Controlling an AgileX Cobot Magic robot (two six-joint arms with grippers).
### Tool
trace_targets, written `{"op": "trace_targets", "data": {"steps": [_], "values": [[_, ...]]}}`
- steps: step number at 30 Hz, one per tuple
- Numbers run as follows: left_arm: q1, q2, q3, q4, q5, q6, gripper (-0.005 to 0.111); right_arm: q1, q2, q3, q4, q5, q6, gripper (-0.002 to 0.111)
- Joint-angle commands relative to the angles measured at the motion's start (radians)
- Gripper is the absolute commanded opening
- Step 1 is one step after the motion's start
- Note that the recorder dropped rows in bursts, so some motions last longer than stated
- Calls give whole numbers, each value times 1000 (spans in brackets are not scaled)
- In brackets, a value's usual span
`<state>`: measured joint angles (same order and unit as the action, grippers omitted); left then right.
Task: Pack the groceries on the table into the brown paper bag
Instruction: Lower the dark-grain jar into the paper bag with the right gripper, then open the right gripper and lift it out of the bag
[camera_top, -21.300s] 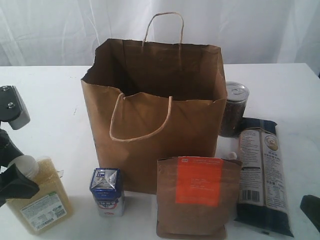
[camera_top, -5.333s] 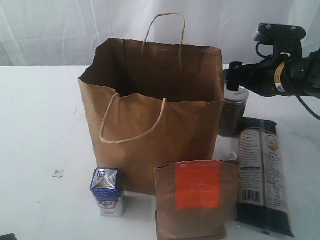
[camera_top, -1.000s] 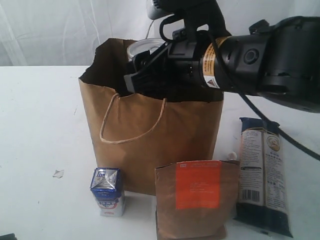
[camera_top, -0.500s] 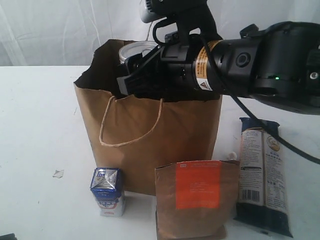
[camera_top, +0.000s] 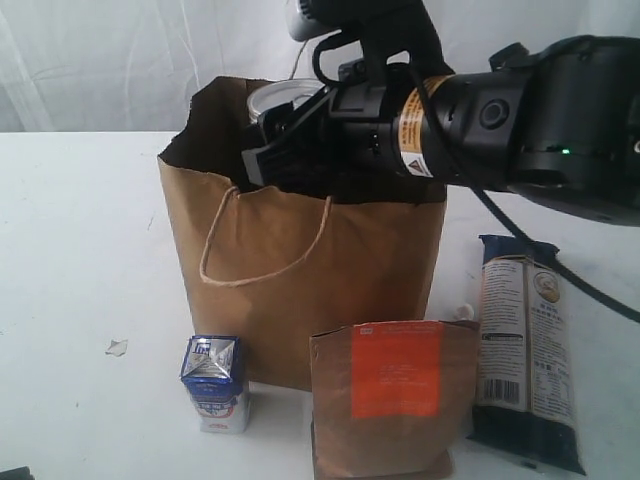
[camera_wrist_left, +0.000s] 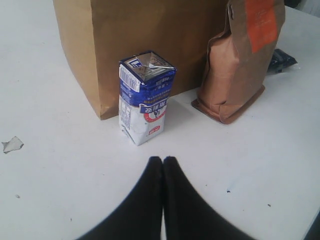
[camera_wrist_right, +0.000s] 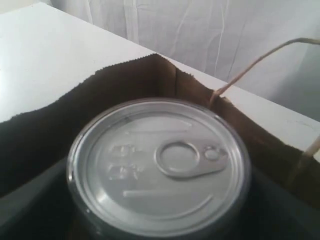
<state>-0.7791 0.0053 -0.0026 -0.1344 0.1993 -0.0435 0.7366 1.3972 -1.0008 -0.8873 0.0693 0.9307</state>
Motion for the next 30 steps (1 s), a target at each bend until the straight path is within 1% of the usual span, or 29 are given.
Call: {"op": "trace_targets", "data": {"steps": [1, 4, 15, 17, 20, 22, 24, 30], "values": [[0, -5, 3, -7, 5, 0, 0, 1, -47, -10, 0, 61, -11, 65], [0, -5, 3, -7, 5, 0, 0, 1, -67, 5, 0, 118, -11, 65], [0, -5, 3, -7, 5, 0, 0, 1, -93, 54, 4, 105, -11, 65], [0, -5, 3, -7, 5, 0, 0, 1, -93, 54, 4, 109, -11, 70], [0, -5, 3, -7, 5, 0, 0, 1, -93, 54, 4, 120, -11, 84], [0, -5, 3, -7, 5, 0, 0, 1, -93, 54, 4, 136, -11, 89], [0, -5, 3, -7, 5, 0, 0, 1, -93, 54, 4, 140, -11, 91], [0, -5, 3, -7, 5, 0, 0, 1, -98, 54, 4, 121, -11, 91]]}}
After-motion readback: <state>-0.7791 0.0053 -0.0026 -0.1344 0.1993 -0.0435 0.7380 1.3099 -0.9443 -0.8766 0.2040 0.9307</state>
